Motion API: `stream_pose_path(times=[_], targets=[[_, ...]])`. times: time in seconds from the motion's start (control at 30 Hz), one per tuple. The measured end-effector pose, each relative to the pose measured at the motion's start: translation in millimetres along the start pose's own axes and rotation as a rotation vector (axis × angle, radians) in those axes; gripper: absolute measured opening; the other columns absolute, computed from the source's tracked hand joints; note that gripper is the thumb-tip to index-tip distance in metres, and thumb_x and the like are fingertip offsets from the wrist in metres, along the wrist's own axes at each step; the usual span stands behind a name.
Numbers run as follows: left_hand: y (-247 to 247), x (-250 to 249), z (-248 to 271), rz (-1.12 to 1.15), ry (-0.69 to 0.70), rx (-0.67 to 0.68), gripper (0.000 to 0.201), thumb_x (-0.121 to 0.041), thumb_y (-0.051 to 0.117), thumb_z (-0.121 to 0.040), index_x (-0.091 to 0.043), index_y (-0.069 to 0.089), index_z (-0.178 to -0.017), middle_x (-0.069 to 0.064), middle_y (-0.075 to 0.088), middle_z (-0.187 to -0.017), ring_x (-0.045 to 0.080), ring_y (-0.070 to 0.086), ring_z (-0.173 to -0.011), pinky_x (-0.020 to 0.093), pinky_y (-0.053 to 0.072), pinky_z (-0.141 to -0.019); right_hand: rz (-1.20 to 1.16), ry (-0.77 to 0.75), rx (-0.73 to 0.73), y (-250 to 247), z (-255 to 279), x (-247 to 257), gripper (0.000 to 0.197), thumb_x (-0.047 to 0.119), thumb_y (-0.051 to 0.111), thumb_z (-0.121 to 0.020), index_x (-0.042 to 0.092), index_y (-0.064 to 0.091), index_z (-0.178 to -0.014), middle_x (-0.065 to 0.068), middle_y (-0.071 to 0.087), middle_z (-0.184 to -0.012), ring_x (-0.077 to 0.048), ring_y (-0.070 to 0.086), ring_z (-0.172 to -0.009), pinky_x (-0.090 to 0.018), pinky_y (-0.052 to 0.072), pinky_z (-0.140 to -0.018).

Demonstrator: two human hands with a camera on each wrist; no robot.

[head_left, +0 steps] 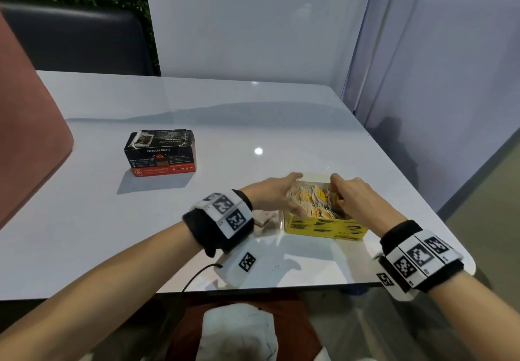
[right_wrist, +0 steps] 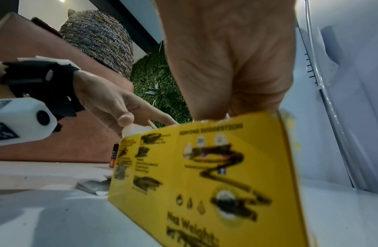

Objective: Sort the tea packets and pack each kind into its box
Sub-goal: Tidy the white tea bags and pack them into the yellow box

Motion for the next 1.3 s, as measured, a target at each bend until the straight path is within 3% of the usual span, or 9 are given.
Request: stream_pose_path(times=[0.1,0.23,0.37,0.63,0.77,0.97,1.13,1.23,1.3], targets=[[-30.0,23.3,11.6,0.015,-0.021,-0.056,0.083,-0.036,0.064,-0.084,-0.027,0.013,-0.148,0.010,0.037,-0.148,0.025,0.043,-0.130,0.038,0.033,-0.108,-0.009,0.029,-0.010,-9.2,4.8,-2.0,0.020,-0.004,0.042,-0.090,0.008,0.044,-0.106,-0.012,0.051,-0.081,-0.032,0.054,-0.069,-0.032,0.037,-0.051],[-51.1,62.8,17.9,-0.077,-0.115,-0.131,0.050,-0.030,0.063,-0.086,-0.016,0.046,-0.131,0.008,0.061,-0.123,0.015,0.056,-0.093,0.027,0.043,-0.085,-0.036,-0.050,-0.150,-41.8,17.1,23.2,0.017,-0.001,0.049,-0.090,0.008,0.049,-0.104,-0.012,0.061,-0.088,-0.031,0.056,-0.078,-0.037,0.047,-0.062],[-21.5,78.2,2.9,-0.226,-0.191,-0.107,0.050,-0.039,0.066,-0.083,-0.010,0.050,-0.120,0.005,0.057,-0.119,0.021,0.054,-0.102,0.033,0.046,-0.087,-0.115,-0.140,-0.267,-69.2,35.0,69.6,0.005,0.007,0.048,-0.093,0.011,0.050,-0.094,-0.007,0.061,-0.084,-0.029,0.054,-0.076,-0.042,0.048,-0.064],[-0.2,62.0,-18.1,-0.427,-0.153,-0.122,0.038,-0.024,0.064,-0.083,-0.002,0.051,-0.111,0.011,0.056,-0.107,0.029,0.056,-0.100,0.036,0.047,-0.081,-0.124,-0.225,-0.017,-18.2,50.7,119.2,0.007,0.011,0.048,-0.091,0.012,0.055,-0.095,-0.008,0.063,-0.092,-0.029,0.059,-0.087,-0.038,0.047,-0.068],[-14.3,65.6,-13.7,-0.385,-0.193,-0.141,0.033,-0.017,0.050,-0.090,-0.001,0.052,-0.118,0.014,0.058,-0.116,0.029,0.058,-0.103,0.035,0.050,-0.084,0.017,-0.319,0.074,8.6,48.2,153.9,0.017,0.004,0.049,-0.091,0.004,0.057,-0.106,-0.011,0.054,-0.105,-0.030,0.057,-0.093,-0.032,0.031,-0.065],[-37.9,102.9,22.1,0.515,-0.265,-0.114,0.017,0.014,0.048,-0.079,0.003,0.059,-0.086,0.020,0.060,-0.089,0.024,0.060,-0.078,0.027,0.055,-0.071,0.121,-0.328,0.143,21.7,25.6,189.2,0.028,0.015,0.048,-0.094,0.000,0.052,-0.118,-0.016,0.052,-0.117,-0.032,0.056,-0.103,-0.037,0.043,-0.077],[-34.8,129.3,66.3,1.398,-0.278,-0.135,0.036,-0.009,0.039,-0.086,0.012,0.051,-0.112,0.025,0.063,-0.103,0.026,0.067,-0.085,0.032,0.060,-0.069,0.151,-0.380,0.169,31.2,19.3,202.3,0.022,0.009,0.047,-0.091,0.002,0.056,-0.110,-0.015,0.057,-0.113,-0.033,0.058,-0.102,-0.034,0.041,-0.071],[-27.3,124.7,86.8,1.515,-0.205,-0.153,0.053,-0.024,0.072,-0.072,0.010,0.056,-0.109,0.021,0.066,-0.102,0.023,0.070,-0.084,0.030,0.059,-0.072,0.130,-0.379,0.176,31.3,16.4,198.7,0.023,0.011,0.049,-0.091,0.000,0.054,-0.111,-0.017,0.055,-0.114,-0.035,0.057,-0.103,-0.034,0.036,-0.069],[-20.2,121.4,94.9,1.492,-0.161,-0.205,0.054,-0.008,0.082,-0.059,0.010,0.057,-0.104,0.023,0.067,-0.105,0.023,0.071,-0.087,0.027,0.059,-0.073,0.068,-0.328,0.173,27.2,13.8,190.6,0.022,0.011,0.049,-0.092,-0.001,0.052,-0.110,-0.018,0.054,-0.113,-0.036,0.055,-0.102,-0.034,0.034,-0.069]])
Point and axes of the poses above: each hand's wrist, its own z-axis away from the middle knuckle, its own y-axis out of the palm, x = y × z, the point moved 9 cm from there along -z, towards the middle knuckle
